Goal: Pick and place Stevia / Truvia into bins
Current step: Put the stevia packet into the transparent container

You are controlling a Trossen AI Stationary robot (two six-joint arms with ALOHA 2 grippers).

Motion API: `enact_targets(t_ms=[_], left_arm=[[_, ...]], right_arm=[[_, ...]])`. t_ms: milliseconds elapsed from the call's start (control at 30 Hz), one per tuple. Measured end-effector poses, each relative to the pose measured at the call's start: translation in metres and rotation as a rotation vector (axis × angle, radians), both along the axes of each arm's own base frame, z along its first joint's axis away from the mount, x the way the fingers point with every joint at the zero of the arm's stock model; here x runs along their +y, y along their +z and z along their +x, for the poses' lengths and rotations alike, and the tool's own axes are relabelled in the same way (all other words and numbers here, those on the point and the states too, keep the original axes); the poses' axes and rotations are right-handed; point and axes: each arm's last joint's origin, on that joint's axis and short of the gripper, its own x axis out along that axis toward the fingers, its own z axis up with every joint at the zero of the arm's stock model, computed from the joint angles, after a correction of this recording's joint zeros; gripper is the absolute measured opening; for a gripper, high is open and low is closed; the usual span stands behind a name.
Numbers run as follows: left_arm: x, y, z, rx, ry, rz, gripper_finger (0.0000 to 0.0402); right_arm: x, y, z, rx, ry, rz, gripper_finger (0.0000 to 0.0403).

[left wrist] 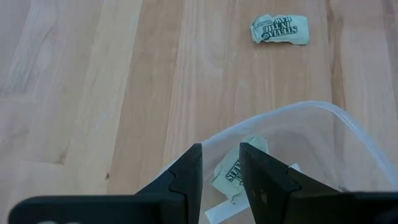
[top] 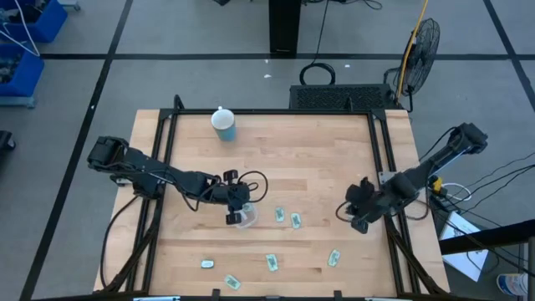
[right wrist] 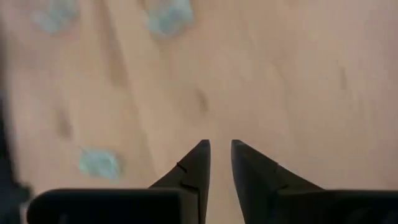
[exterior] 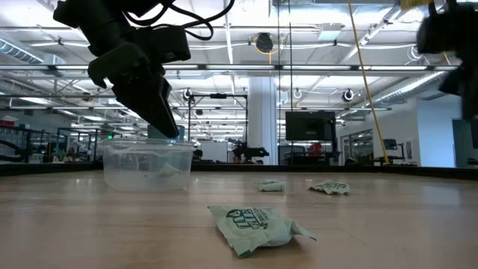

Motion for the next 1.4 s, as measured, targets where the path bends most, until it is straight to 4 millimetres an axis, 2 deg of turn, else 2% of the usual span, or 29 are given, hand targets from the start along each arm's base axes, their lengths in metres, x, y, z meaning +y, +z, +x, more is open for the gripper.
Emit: enact_targets(t_ms=[167,367,533,733,933,1400], left_arm=[[0.0,0.0,0.0,-0.001,-0.004,0.002,0.0113],[0.0,0.0,0.001,-0.008,-0.006,0.002,0.0113],[0.0,0.0,0.001,-0.008,-0.006,0.002,0.0113],[0.0,0.0,0.001,-0.008,-0.006,0.002,0.0113],[0.0,0.0,0.001,-0.008,-0.006,0.002,0.0113],[0.0,0.001,0.001,-0.011,-0.006,0.001,0.0113]], right_arm=[[-0.008,-0.014,-0.011,0.259,-0.097,-0.079,0.0053],[-0.01,-0.018,-0.009,0.305,-0.129,-0.072,0.0067],[-0.009,-0.034,-0.011,0.365,-0.107,0.02,0.0087],[-0.014,-0.057,-0.014,0.359,-0.115,0.043,0.0115],[-0.024,-0.071,-0.021,0.399,-0.154,0.02,0.0125],[-0.033,-0.065,-0.019,0.329,-0.166,0.071,0.0119]])
